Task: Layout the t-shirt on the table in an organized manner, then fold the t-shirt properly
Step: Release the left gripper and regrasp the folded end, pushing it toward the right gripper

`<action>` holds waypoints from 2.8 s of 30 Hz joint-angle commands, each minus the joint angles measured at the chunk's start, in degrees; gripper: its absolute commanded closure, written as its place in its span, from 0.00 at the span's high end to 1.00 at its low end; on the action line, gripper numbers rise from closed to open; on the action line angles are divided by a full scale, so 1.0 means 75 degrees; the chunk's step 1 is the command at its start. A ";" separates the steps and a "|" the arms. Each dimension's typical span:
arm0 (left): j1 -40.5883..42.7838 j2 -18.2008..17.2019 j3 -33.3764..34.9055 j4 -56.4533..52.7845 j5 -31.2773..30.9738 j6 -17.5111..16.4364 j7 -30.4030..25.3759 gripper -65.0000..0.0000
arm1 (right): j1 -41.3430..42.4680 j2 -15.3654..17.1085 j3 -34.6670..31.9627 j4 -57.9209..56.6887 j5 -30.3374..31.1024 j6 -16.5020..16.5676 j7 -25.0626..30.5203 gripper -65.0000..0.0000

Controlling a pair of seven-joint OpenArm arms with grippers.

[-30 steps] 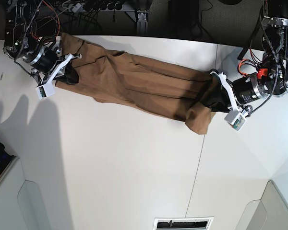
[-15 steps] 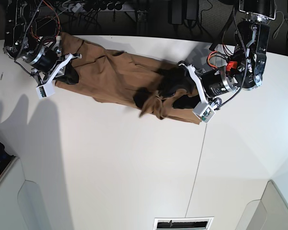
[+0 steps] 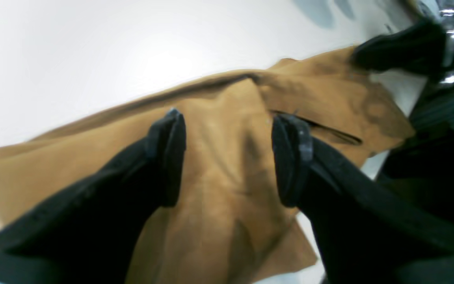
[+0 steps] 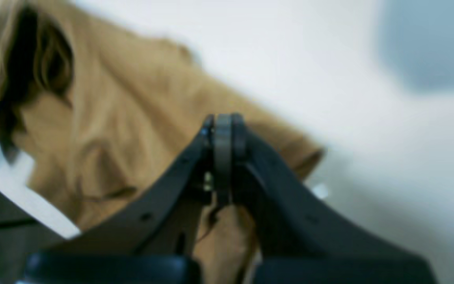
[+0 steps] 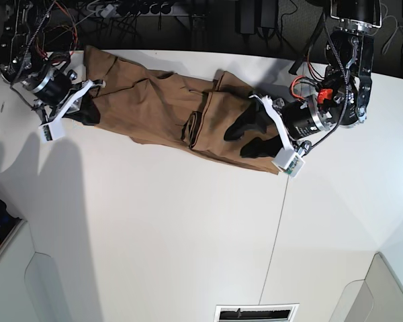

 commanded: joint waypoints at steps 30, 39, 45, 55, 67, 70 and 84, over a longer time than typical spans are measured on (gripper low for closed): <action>-0.0087 -0.0930 -0.0326 0.0128 -0.0134 -0.0066 0.0000 0.57 | -0.1081 0.0216 0.1239 -0.0638 0.1562 0.0251 -0.0338 0.59; -0.0087 -0.0930 -0.0326 0.0128 -0.0128 -0.0066 0.0006 0.57 | -0.0915 -0.0644 0.1233 -0.0644 0.1574 0.0265 -0.0338 0.59; -0.0085 -0.0930 -0.0326 0.0128 -0.0131 -0.0066 0.0009 0.57 | -0.0889 -0.1090 0.1233 -0.0644 0.1559 0.0265 -0.0309 0.59; -0.0085 -0.0930 -0.0326 0.0128 -0.0137 -0.0066 0.0012 0.57 | -0.0577 -0.1422 0.1233 -0.0676 0.1370 0.0256 -0.0251 0.58; -0.0090 -0.0930 -0.0825 0.0131 -0.0557 -0.0066 0.0009 0.57 | -0.0536 -0.1387 0.1233 -0.0679 0.0717 0.0268 0.0221 0.00; -0.0087 -0.0933 -0.1288 0.0134 -0.0644 -0.0066 0.0085 0.57 | -0.0533 -0.1253 0.1268 -0.0679 0.0452 0.0265 0.0493 0.00; 0.0787 -0.0973 -0.1381 -0.0265 -0.0172 -0.0066 -0.0344 0.28 | 0.0087 -0.0181 0.2235 -0.0676 0.1075 0.0271 0.0020 0.00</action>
